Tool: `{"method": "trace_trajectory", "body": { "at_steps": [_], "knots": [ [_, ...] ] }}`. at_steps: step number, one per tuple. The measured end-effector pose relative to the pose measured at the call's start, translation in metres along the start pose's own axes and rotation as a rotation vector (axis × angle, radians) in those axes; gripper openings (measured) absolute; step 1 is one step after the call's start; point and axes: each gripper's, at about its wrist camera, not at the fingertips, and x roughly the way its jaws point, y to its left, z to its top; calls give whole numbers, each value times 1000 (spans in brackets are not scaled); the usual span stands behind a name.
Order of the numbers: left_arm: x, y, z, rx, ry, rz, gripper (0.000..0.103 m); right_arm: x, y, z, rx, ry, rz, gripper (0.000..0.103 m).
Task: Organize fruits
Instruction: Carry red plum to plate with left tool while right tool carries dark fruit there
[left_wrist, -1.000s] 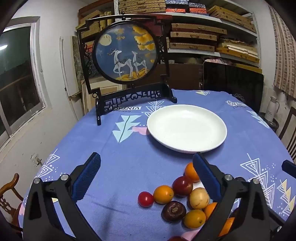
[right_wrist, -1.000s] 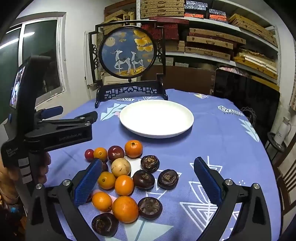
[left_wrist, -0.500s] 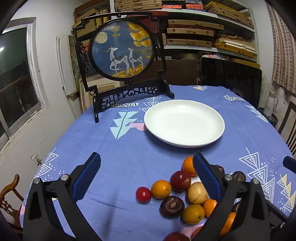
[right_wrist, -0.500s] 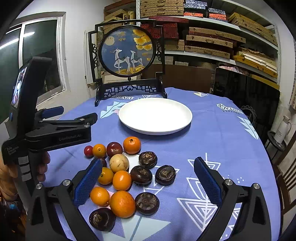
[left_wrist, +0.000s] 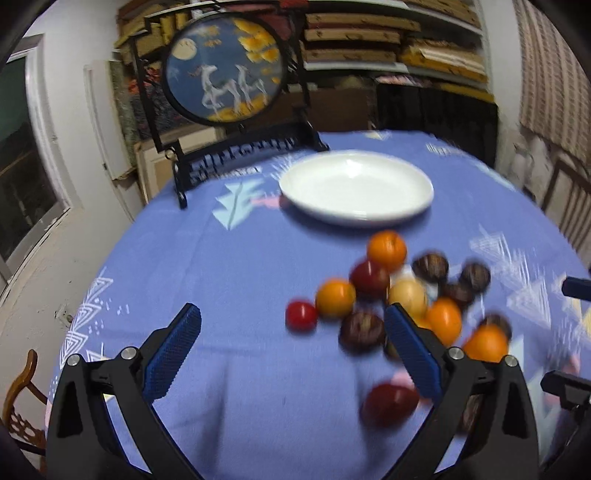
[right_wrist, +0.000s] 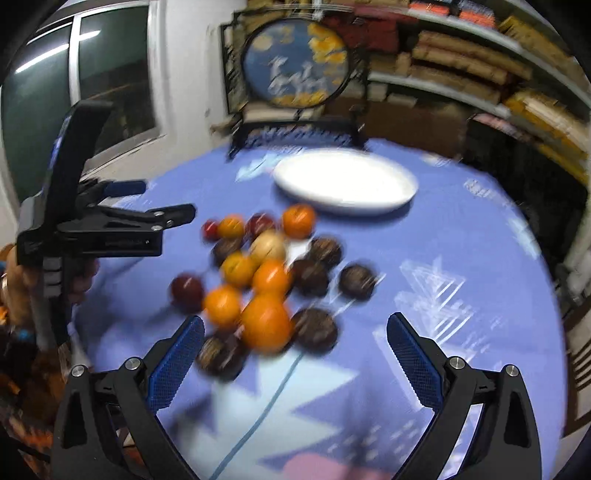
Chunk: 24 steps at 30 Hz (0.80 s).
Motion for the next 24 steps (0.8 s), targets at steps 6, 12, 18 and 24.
{"method": "trace_trajectory", "body": {
  "at_steps": [6,12,18,24],
  "knots": [
    [-12,-5,-37,144,12,-45,98,20,25,-19,39,104,141,98],
    [-17,-4,-56,232,32,-63,98,47,47,-24,2,181,114,79],
    [-9,-12,-59,265,55,-90,98,51,52,-20,-40,171,99,44],
    [-1,-32,-54,299,62,-158,98,38,25,-25,7,166,116,44]
  ]
}}
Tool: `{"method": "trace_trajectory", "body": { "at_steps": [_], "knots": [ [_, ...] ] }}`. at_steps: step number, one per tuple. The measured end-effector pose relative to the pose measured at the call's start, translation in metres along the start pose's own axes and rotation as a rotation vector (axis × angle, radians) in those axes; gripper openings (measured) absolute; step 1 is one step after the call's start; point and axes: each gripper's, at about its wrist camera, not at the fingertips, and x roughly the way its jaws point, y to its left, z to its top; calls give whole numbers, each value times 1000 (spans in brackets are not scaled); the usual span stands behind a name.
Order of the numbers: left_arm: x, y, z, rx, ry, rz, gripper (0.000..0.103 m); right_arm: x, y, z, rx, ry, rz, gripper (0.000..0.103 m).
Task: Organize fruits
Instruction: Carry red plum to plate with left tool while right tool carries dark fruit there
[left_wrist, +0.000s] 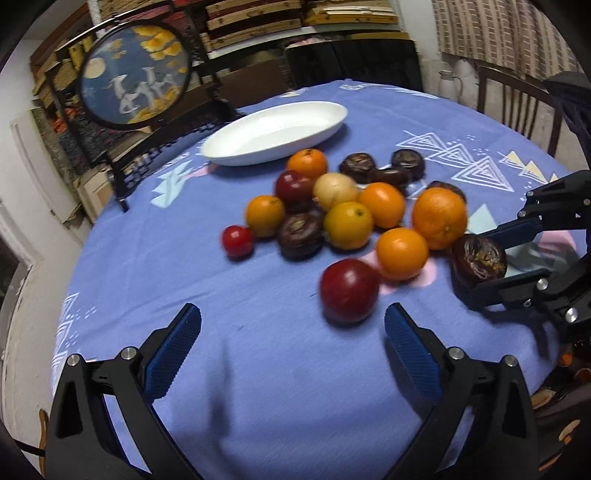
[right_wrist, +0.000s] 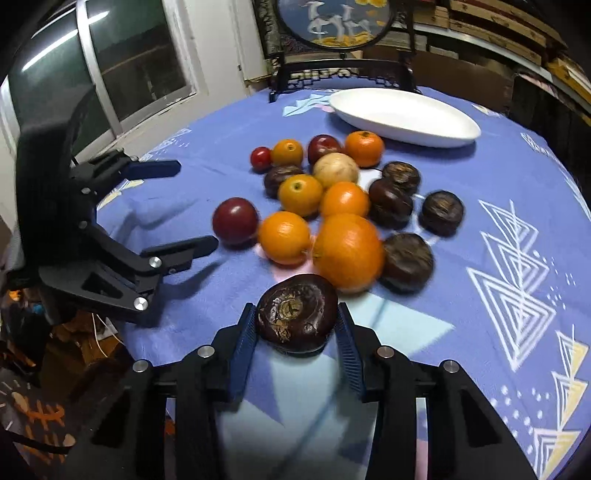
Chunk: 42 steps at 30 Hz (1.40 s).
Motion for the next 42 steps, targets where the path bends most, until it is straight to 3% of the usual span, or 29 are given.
{"method": "trace_trajectory", "body": {
  "at_steps": [6,7,9,10,17,21,24,28,32,35,42],
  "knots": [
    [28,-9,12,-5,54,-37,94,-9,-14,-3,46,-30,13,44],
    [30,-8,13,-19,58,-53,86,-10,-15,-3,45,-33,14,44],
    [31,-3,15,-56,76,-124,39,-9,-17,-3,48,-35,12,44],
    [31,1,16,-93,89,-156,36,-8,-20,-3,55,-34,20,44],
    [11,7,29,-107,52,-153,36,-18,-27,3,56,-54,60,44],
    [3,18,60,-117,3,-89,36,-36,-33,30,-7,-111,3,44],
    [6,28,96,-139,-34,17,36,-49,-41,61,-38,-189,-52,44],
    [25,45,147,-188,-58,138,37,-57,-58,108,-49,-271,-98,44],
    [57,60,190,-233,-42,187,37,-45,-86,153,-3,-296,-129,44],
    [81,68,208,-232,-16,201,37,-25,-111,182,44,-288,-138,44],
    [136,78,223,-206,58,225,37,28,-141,215,78,-233,-147,44]
  ]
}}
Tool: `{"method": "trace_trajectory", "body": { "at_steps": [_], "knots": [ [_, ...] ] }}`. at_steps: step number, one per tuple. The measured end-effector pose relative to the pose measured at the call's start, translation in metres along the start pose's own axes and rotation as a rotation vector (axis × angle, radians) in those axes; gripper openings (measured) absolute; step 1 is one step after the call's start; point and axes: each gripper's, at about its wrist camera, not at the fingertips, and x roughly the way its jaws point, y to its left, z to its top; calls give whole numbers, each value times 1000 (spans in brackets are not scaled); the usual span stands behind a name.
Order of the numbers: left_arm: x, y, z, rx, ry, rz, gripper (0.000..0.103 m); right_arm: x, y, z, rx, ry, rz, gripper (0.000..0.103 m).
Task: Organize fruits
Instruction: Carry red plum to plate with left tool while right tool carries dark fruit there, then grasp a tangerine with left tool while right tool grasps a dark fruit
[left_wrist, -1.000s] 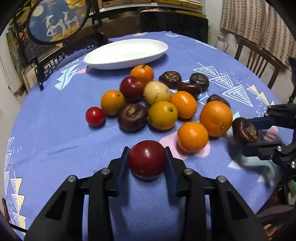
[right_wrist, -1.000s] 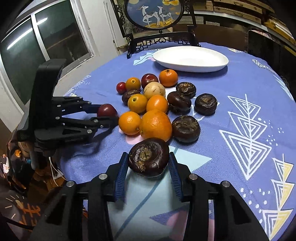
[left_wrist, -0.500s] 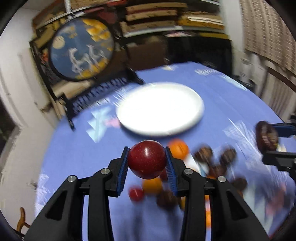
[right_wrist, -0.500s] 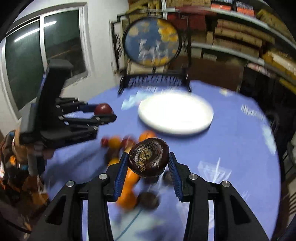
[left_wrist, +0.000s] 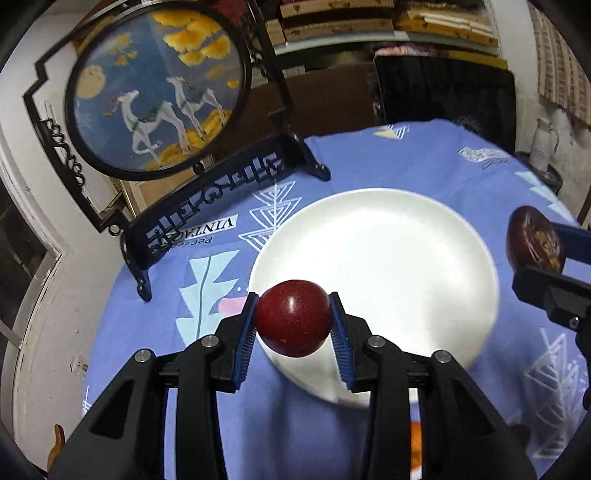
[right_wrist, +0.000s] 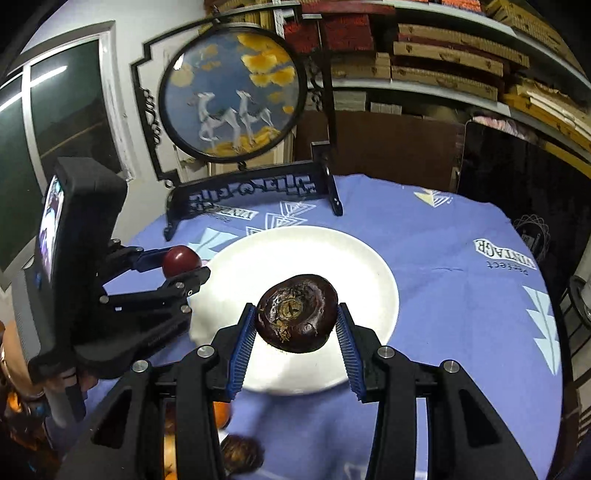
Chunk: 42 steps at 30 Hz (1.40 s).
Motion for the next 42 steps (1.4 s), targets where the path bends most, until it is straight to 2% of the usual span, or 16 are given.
{"method": "trace_trajectory", "body": {
  "at_steps": [7,16,17,18,19,20,27,31,35,39,42],
  "knots": [
    [42,-6,1,12,69,-1,37,48,-3,2,-4,67,6,44],
    [66,-13,0,26,116,11,38,78,-12,5,10,101,0,46],
    [67,-14,1,30,118,8,41,78,-13,6,13,96,0,57],
    [67,-14,1,31,116,12,59,77,-14,6,16,89,-11,71],
    [65,-13,1,28,105,21,75,71,-15,7,22,61,-28,72],
    [62,-12,1,26,88,31,77,66,-15,7,24,41,-22,72],
    [25,7,-7,-7,41,21,77,21,-20,-2,49,22,10,73],
    [-4,19,-27,-25,28,-1,80,-22,-10,-25,21,12,32,74],
    [-40,29,-57,-20,-2,-15,85,-65,10,-66,-60,33,61,77],
    [-73,40,-94,-19,-14,-46,87,-95,34,-116,-176,97,133,77],
    [-92,44,-125,2,-11,-82,89,-105,51,-154,-308,150,113,77]
  ]
}}
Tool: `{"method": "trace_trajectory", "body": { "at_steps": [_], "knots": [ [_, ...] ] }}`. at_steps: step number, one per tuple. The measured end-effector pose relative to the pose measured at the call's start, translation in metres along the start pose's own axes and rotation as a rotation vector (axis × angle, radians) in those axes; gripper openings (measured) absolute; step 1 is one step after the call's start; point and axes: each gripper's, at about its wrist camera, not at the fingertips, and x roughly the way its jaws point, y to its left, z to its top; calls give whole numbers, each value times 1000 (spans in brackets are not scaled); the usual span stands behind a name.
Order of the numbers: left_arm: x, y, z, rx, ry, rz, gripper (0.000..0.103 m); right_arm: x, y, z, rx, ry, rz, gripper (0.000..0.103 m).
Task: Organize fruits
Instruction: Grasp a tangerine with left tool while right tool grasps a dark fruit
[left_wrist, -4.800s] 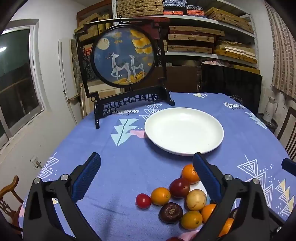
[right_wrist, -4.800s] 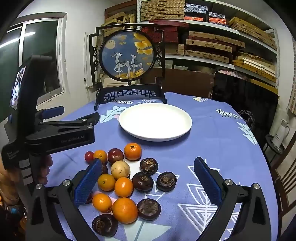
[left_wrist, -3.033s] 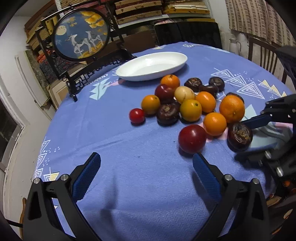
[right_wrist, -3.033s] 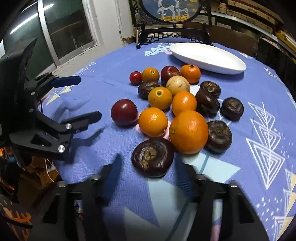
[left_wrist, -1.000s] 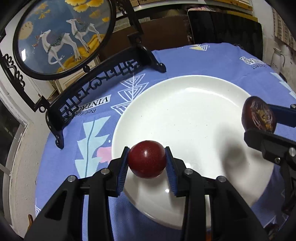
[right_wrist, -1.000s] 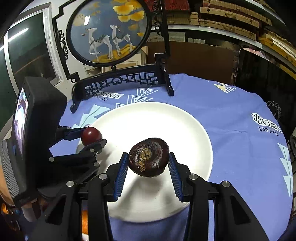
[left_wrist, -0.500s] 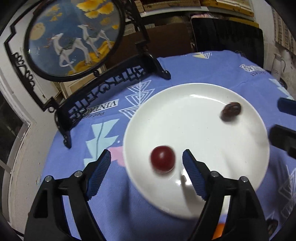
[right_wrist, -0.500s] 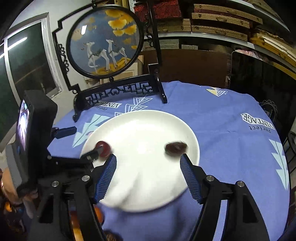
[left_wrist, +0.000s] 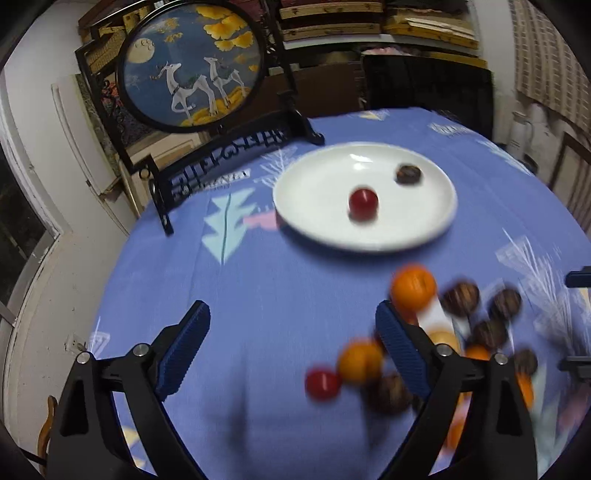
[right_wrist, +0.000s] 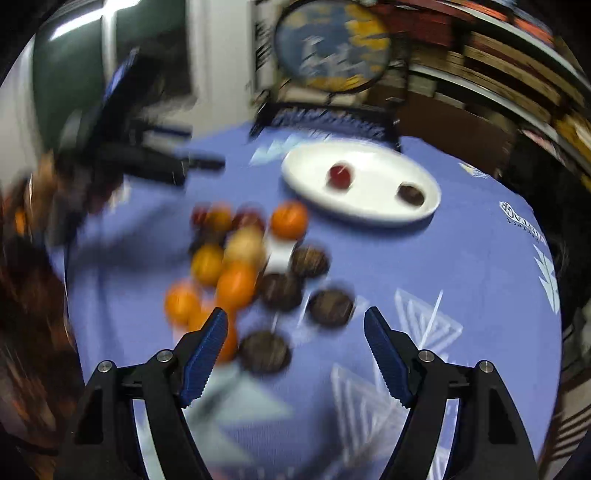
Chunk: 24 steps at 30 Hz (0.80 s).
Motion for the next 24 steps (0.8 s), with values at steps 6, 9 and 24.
{"method": "trace_trajectory", "body": {
  "at_steps": [6,9,24],
  "knots": [
    [-23,-11,-55,64,40,-82,89,23,15,-22,-84,85,-26,75],
    [-29,-29,-79,131,58,-134,89,37,14,-16,-73,94,0,69],
    [-9,-98,-82,228,82,-306,85,20,-4,-32,51,88,44,41]
  ]
}}
